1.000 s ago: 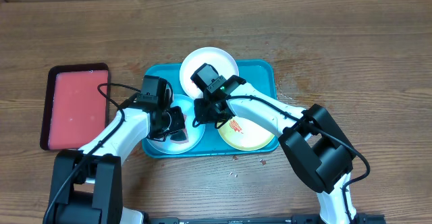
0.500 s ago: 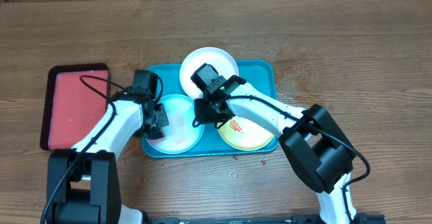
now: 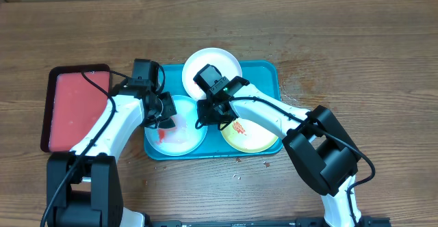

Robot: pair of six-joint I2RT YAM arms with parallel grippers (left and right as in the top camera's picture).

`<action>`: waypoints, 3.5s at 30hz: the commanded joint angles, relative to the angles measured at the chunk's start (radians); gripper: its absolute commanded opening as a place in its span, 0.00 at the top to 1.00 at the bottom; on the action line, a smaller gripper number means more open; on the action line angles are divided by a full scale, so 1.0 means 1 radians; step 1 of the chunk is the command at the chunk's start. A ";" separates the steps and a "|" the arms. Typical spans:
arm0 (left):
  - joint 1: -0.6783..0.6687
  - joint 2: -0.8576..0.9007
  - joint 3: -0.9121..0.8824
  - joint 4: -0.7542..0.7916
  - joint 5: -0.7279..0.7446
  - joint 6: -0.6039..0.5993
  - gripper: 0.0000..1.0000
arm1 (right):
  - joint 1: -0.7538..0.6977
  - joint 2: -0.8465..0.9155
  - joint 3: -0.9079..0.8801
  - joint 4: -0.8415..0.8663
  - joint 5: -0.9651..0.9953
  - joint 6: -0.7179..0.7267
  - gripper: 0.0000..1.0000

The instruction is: Clean dirty plates on tray and stack at the side

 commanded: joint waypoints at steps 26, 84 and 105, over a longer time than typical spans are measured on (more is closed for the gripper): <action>-0.013 0.035 -0.120 0.084 -0.355 0.041 0.96 | 0.003 0.002 -0.005 0.006 0.015 -0.001 0.66; 0.128 -0.413 0.171 -0.241 -0.064 0.002 0.96 | 0.003 0.001 0.160 -0.152 0.007 -0.065 0.96; 0.578 -0.444 0.170 -0.441 -0.102 -0.012 0.96 | 0.152 0.001 0.640 -0.710 0.837 -0.256 0.96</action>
